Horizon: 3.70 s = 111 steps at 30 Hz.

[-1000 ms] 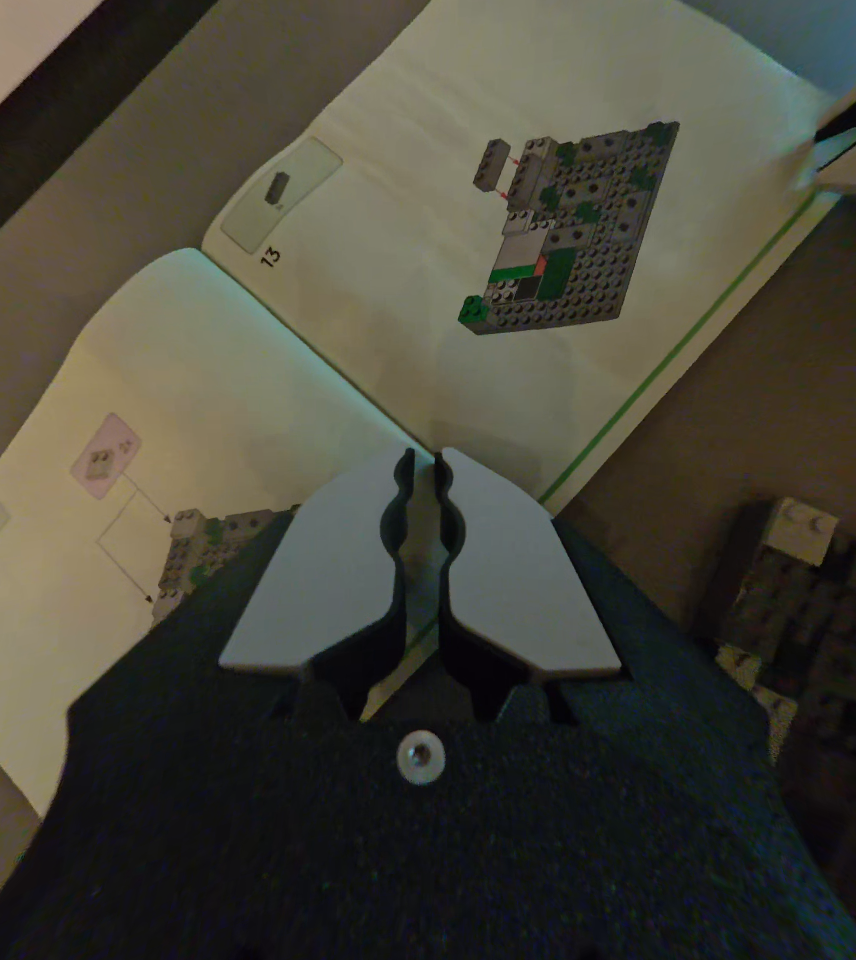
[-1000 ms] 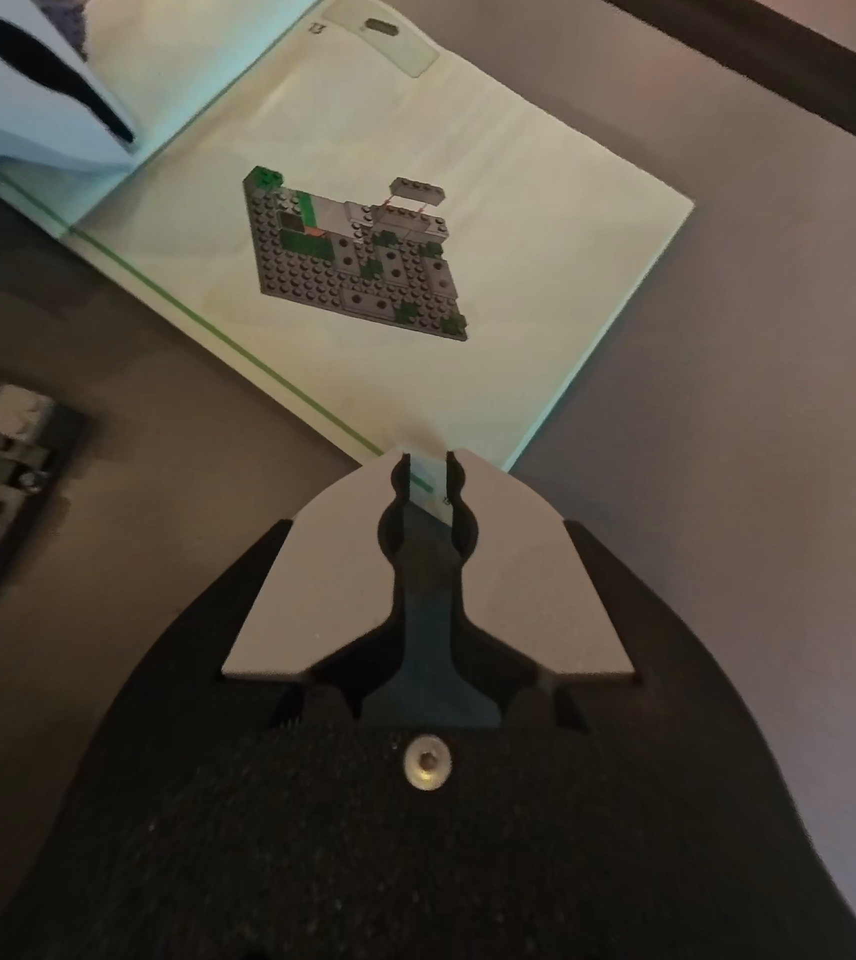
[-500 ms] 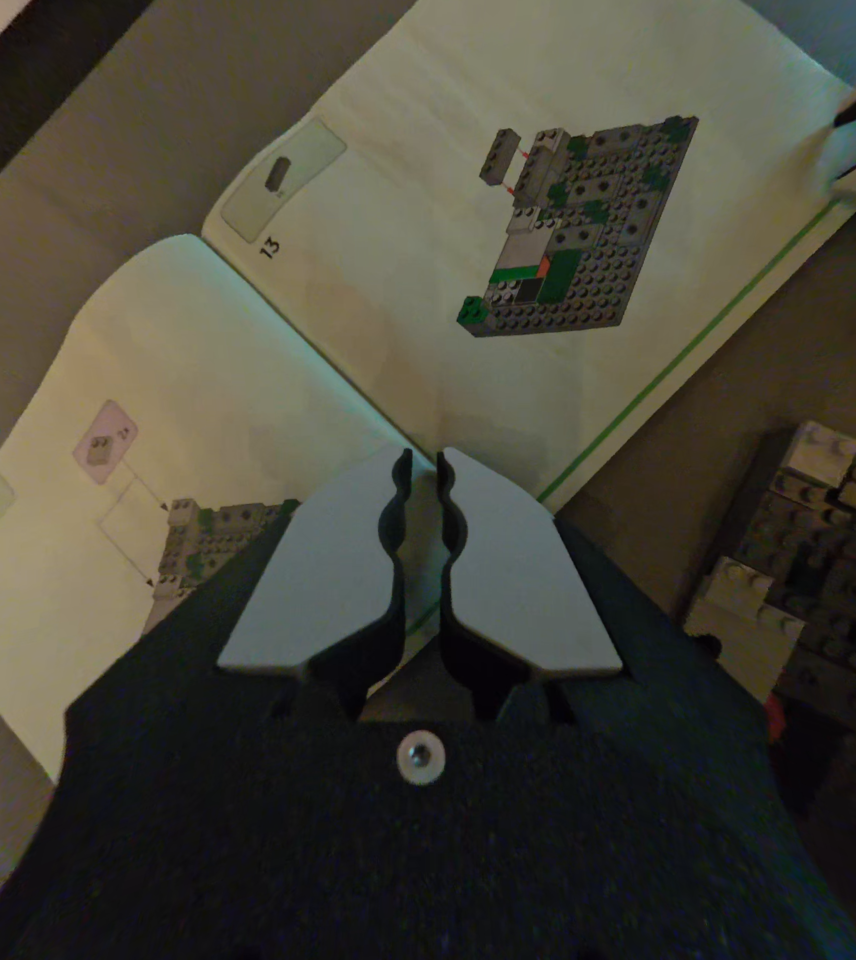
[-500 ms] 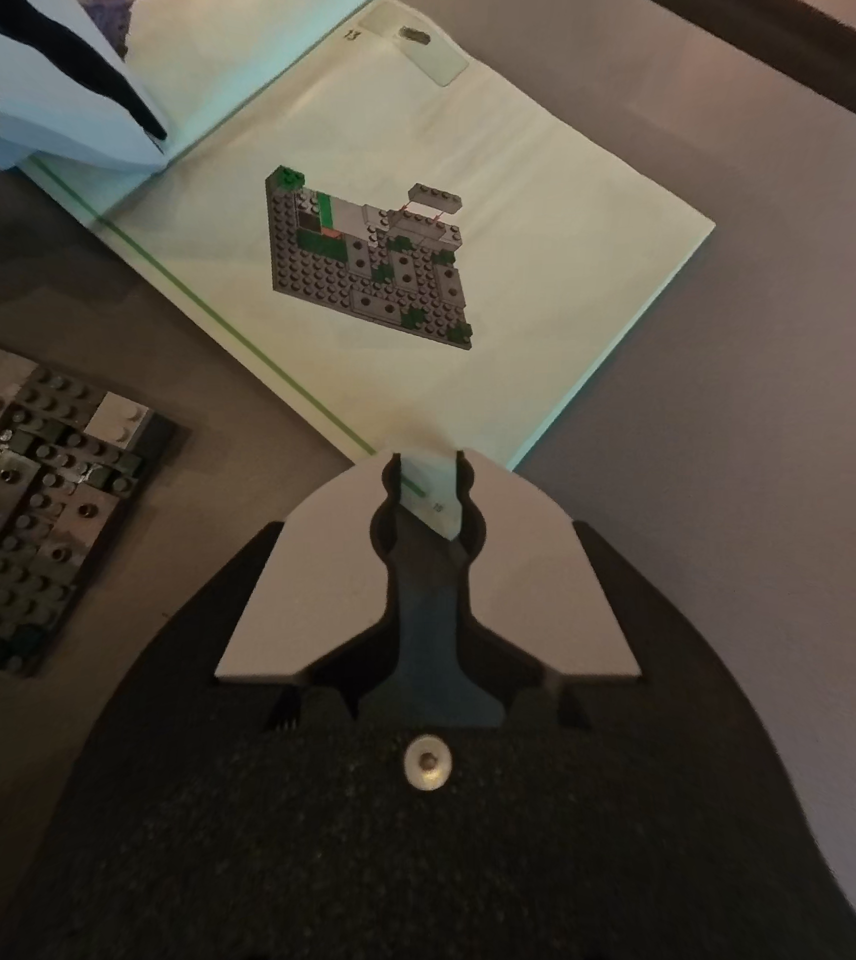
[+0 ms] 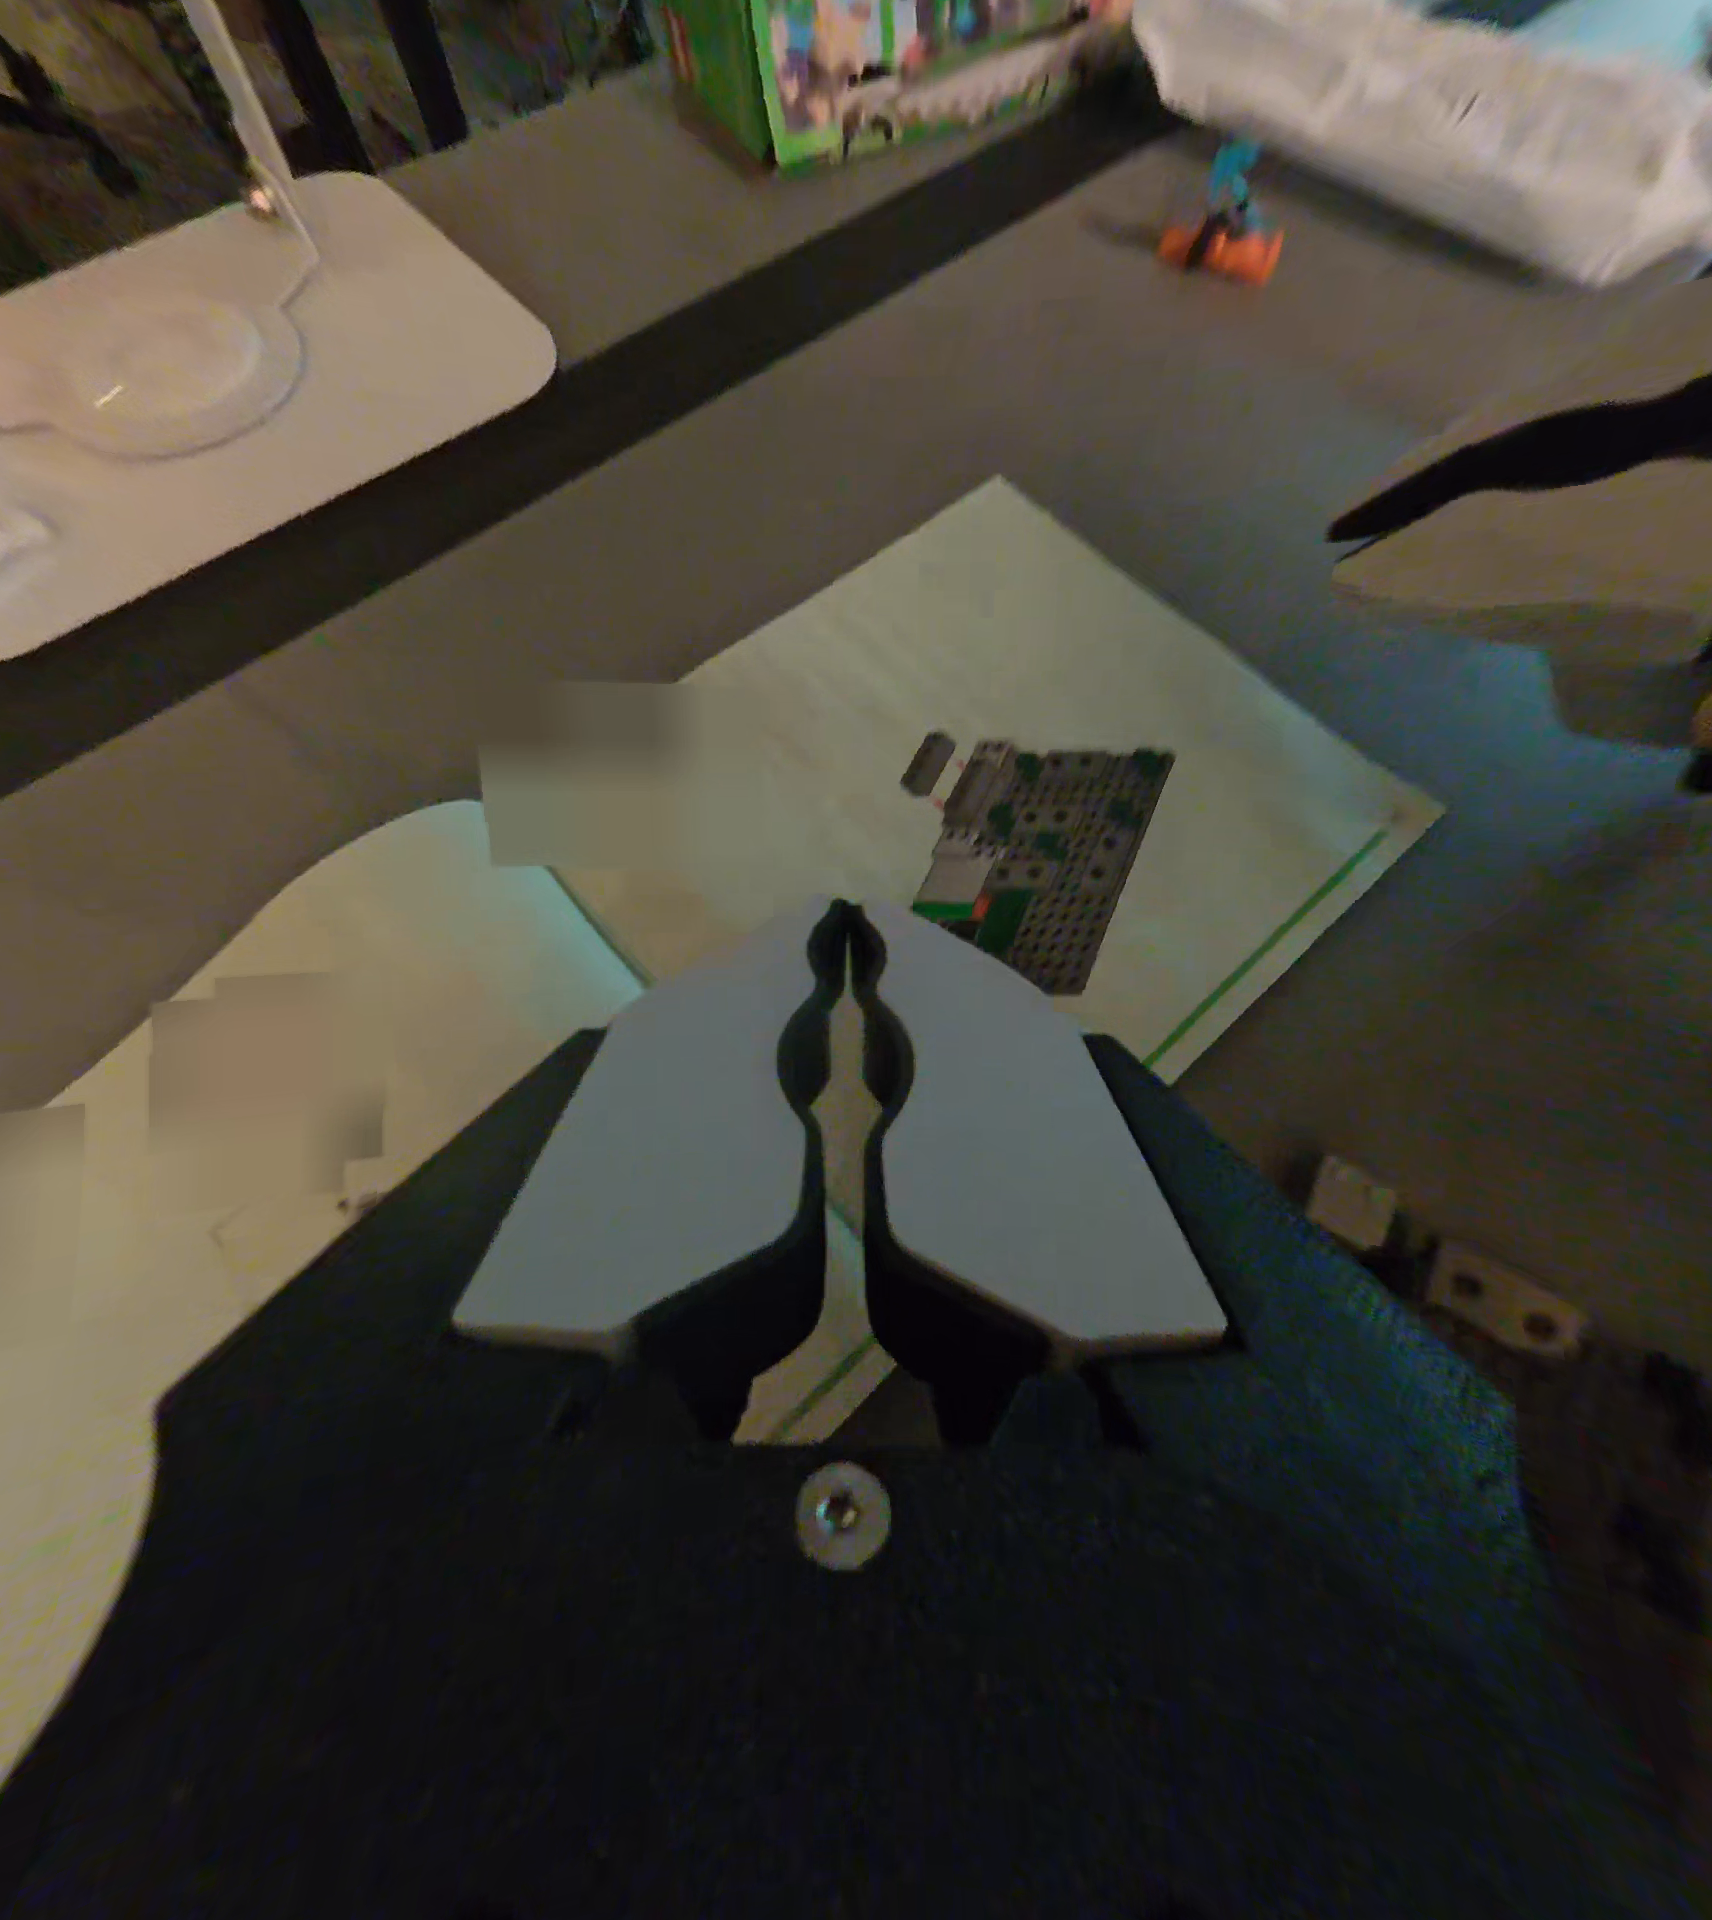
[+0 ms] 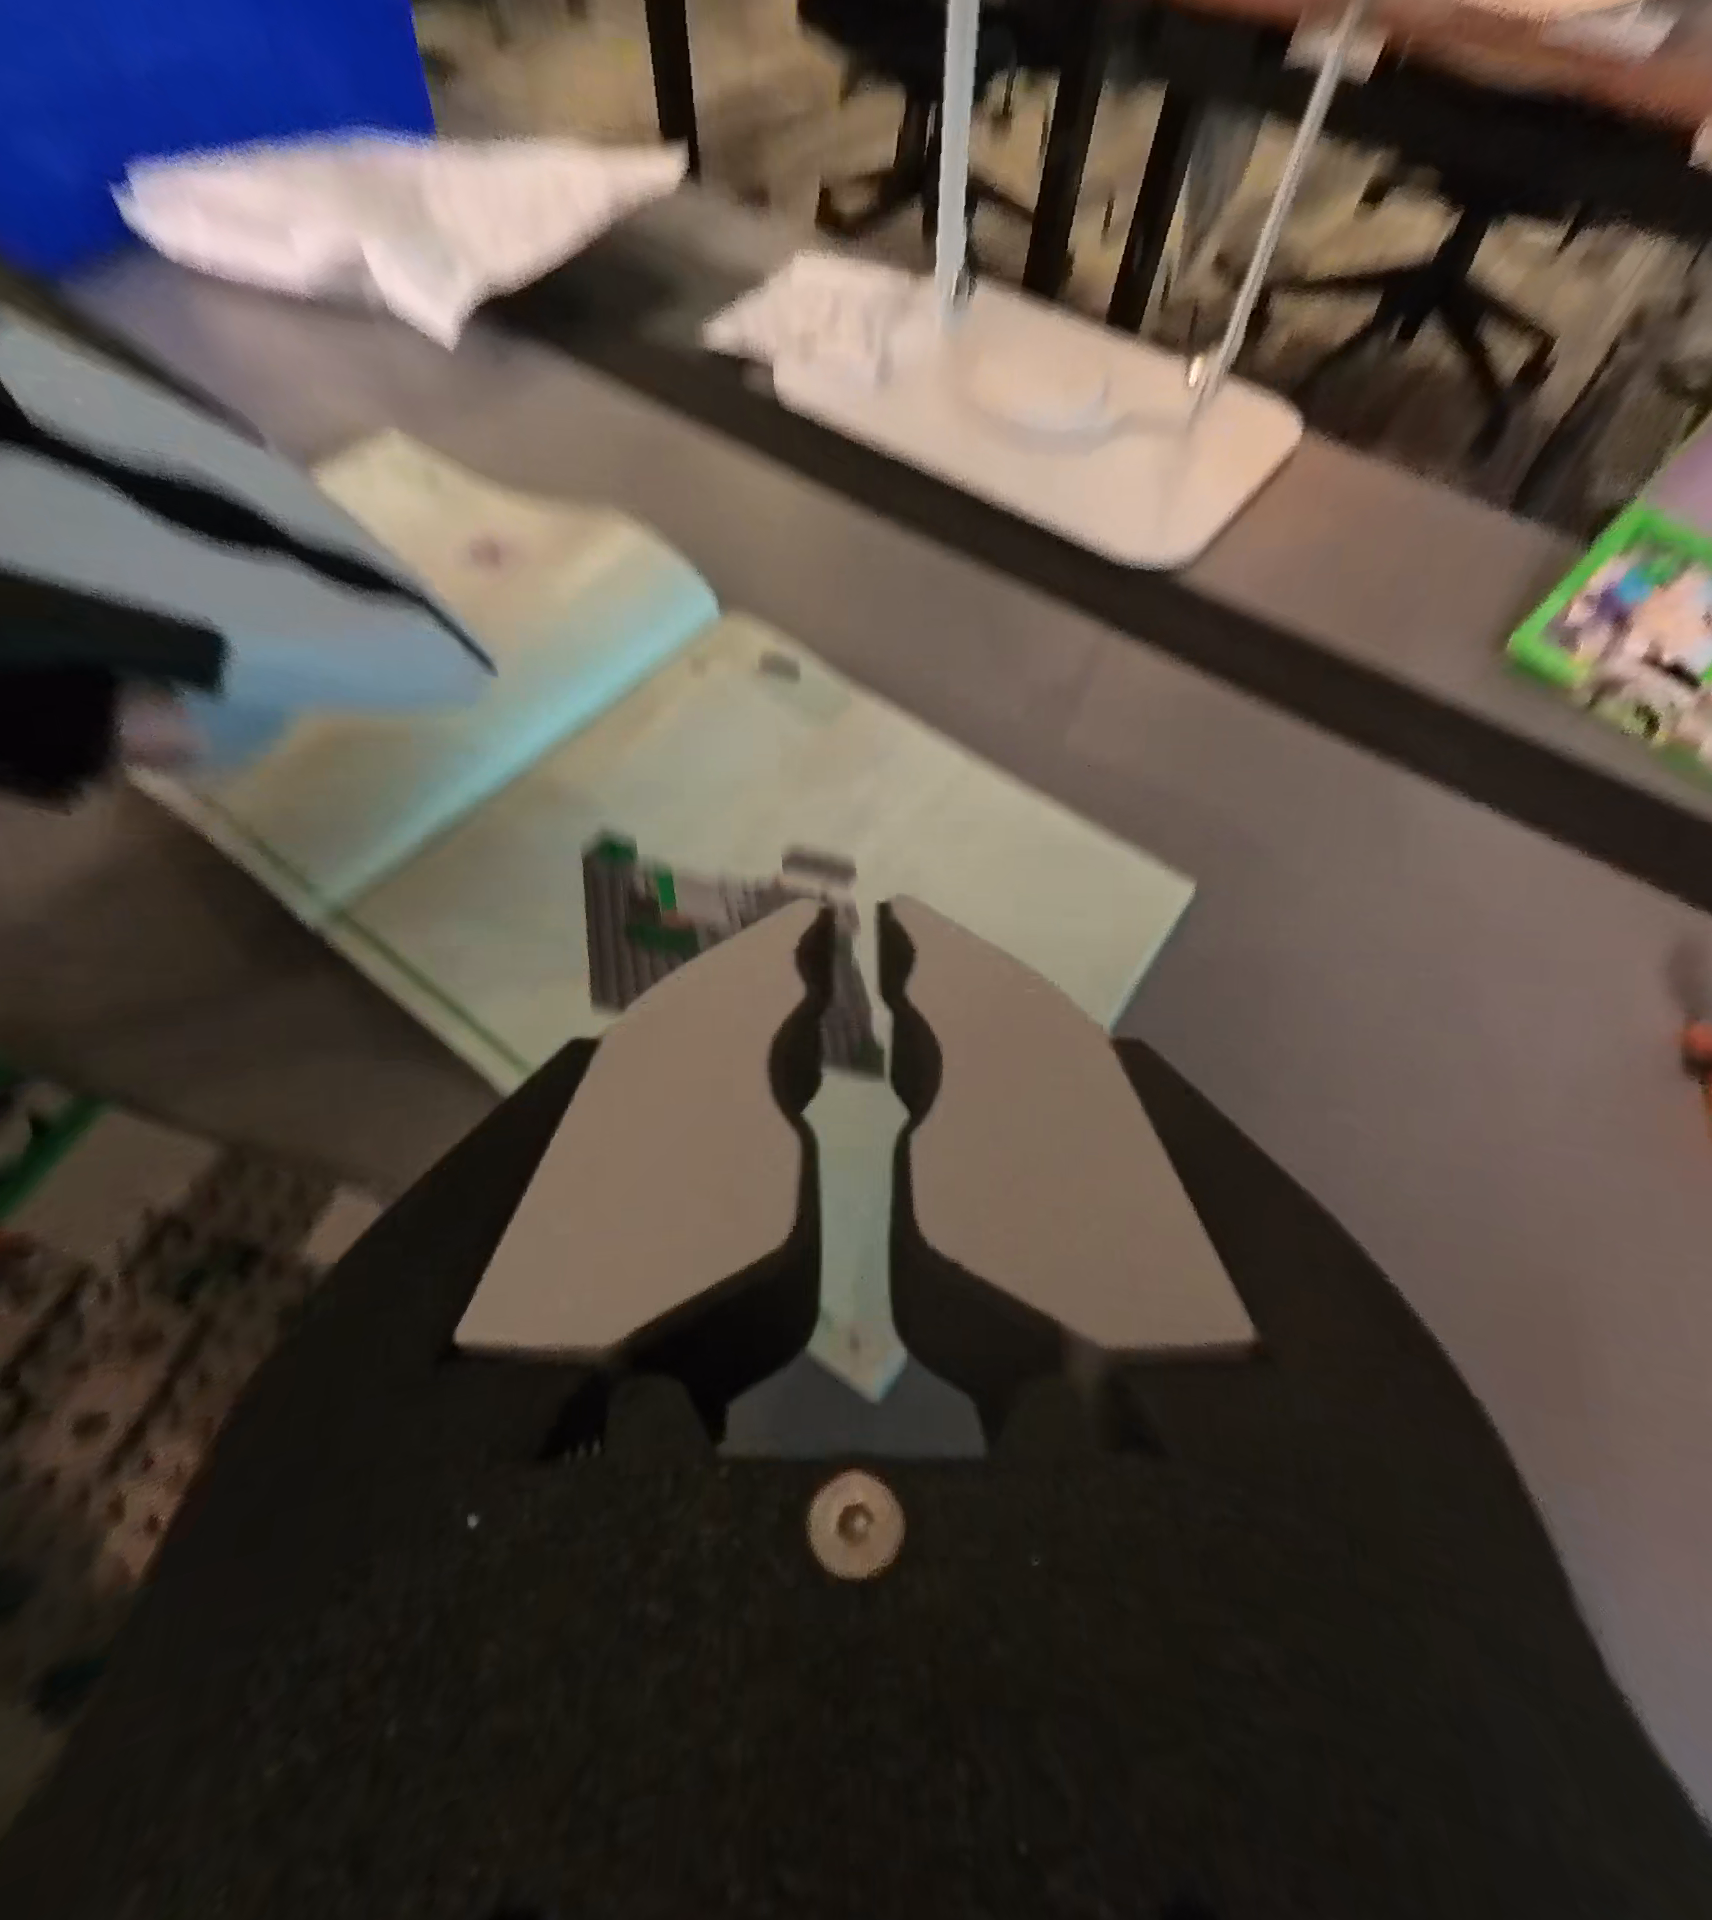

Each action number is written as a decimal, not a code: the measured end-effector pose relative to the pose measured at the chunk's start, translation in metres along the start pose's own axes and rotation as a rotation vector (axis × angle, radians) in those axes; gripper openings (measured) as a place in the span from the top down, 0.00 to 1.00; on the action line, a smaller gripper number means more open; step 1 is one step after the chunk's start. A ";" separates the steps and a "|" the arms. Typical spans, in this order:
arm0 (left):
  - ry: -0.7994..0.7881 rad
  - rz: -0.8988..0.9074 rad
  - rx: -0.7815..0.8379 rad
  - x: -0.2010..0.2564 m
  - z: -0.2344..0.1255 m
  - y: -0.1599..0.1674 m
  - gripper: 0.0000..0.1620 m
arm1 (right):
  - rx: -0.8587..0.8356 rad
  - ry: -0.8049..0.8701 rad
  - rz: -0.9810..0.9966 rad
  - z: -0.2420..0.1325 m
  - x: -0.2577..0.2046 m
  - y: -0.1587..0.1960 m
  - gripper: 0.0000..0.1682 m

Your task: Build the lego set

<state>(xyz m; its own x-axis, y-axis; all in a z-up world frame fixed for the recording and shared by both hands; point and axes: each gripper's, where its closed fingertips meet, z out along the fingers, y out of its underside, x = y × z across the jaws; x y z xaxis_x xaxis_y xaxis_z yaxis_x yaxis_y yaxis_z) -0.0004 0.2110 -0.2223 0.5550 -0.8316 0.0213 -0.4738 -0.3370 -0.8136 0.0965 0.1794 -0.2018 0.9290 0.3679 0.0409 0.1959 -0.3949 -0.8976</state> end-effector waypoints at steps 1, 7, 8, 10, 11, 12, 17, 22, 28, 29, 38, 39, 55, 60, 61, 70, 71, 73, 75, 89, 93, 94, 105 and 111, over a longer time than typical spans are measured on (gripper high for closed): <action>0.007 -0.019 0.025 0.001 0.001 -0.002 1.00 | 0.020 0.000 0.012 0.003 0.000 -0.003 0.98; 0.004 -0.032 0.074 -0.001 0.007 0.007 1.00 | 0.026 0.017 0.037 0.024 0.002 0.013 1.00; 0.009 -0.037 0.076 -0.001 0.008 0.009 1.00 | 0.011 0.025 0.020 0.027 0.003 0.019 1.00; 0.021 -0.040 0.085 0.001 0.010 0.010 1.00 | -0.006 0.019 0.012 0.031 0.003 0.026 1.00; 0.023 -0.034 0.085 0.002 0.011 0.011 1.00 | -0.004 0.010 0.021 0.031 0.002 0.026 1.00; 0.024 -0.029 0.082 0.003 0.012 0.012 1.00 | -0.001 0.006 0.024 0.031 0.001 0.025 1.00; -0.035 -0.011 0.065 -0.005 0.013 0.018 1.00 | 0.003 0.007 0.042 0.027 0.003 0.023 1.00; -0.078 -0.016 0.047 -0.013 0.015 0.022 1.00 | 0.007 0.002 0.075 0.023 0.006 0.024 1.00; -0.095 -0.001 0.049 -0.013 0.015 0.022 1.00 | -0.007 0.030 0.042 0.025 0.007 0.026 1.00; -0.097 0.003 0.043 -0.013 0.015 0.022 1.00 | -0.013 0.036 0.032 0.026 0.007 0.027 1.00; -0.140 0.035 0.008 -0.021 0.012 0.025 1.00 | -0.047 0.048 -0.033 0.030 -0.003 0.029 1.00; -0.142 0.037 0.005 -0.021 0.012 0.026 1.00 | -0.056 0.044 -0.034 0.031 -0.003 0.031 1.00; -0.140 0.067 -0.029 -0.017 0.019 0.032 1.00 | -0.113 0.060 -0.057 0.034 -0.002 0.042 1.00; -0.136 0.072 -0.030 -0.016 0.019 0.032 1.00 | -0.124 0.059 -0.063 0.035 -0.003 0.044 1.00; -0.138 0.073 -0.030 -0.017 0.019 0.032 1.00 | -0.125 0.060 -0.064 0.035 -0.003 0.044 1.00; -0.160 0.071 -0.019 -0.021 0.018 0.031 1.00 | -0.098 0.067 -0.073 0.034 -0.002 0.040 1.00; -0.160 0.070 -0.020 -0.021 0.018 0.031 1.00 | -0.096 0.064 -0.074 0.034 -0.003 0.040 1.00; -0.160 0.070 -0.015 -0.021 0.018 0.031 1.00 | -0.088 0.061 -0.081 0.033 -0.004 0.039 1.00; -0.161 0.070 -0.010 -0.021 0.018 0.030 1.00 | -0.082 0.059 -0.086 0.032 -0.004 0.037 1.00; -0.161 0.075 0.015 -0.020 0.017 0.021 1.00 | -0.062 0.028 -0.098 0.029 -0.010 0.034 1.00; -0.185 0.092 0.022 -0.027 0.019 0.009 1.00 | -0.054 0.024 -0.096 0.029 -0.011 0.032 1.00; -0.191 0.096 0.024 -0.029 0.020 0.005 1.00 | -0.051 0.027 -0.095 0.029 -0.010 0.031 1.00; -0.176 0.089 0.006 -0.032 0.032 0.000 1.00 | -0.019 0.044 -0.071 0.025 -0.004 0.026 0.98; -0.165 0.088 0.007 -0.029 0.031 0.003 1.00 | -0.015 0.041 -0.072 0.023 -0.004 0.026 0.98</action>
<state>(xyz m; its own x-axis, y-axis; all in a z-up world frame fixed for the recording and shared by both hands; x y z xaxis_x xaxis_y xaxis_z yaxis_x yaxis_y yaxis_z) 0.0032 0.2483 -0.2437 0.6164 -0.7739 -0.1451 -0.5208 -0.2626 -0.8123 0.0906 0.1873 -0.2356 0.9243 0.3610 0.1239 0.2676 -0.3815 -0.8848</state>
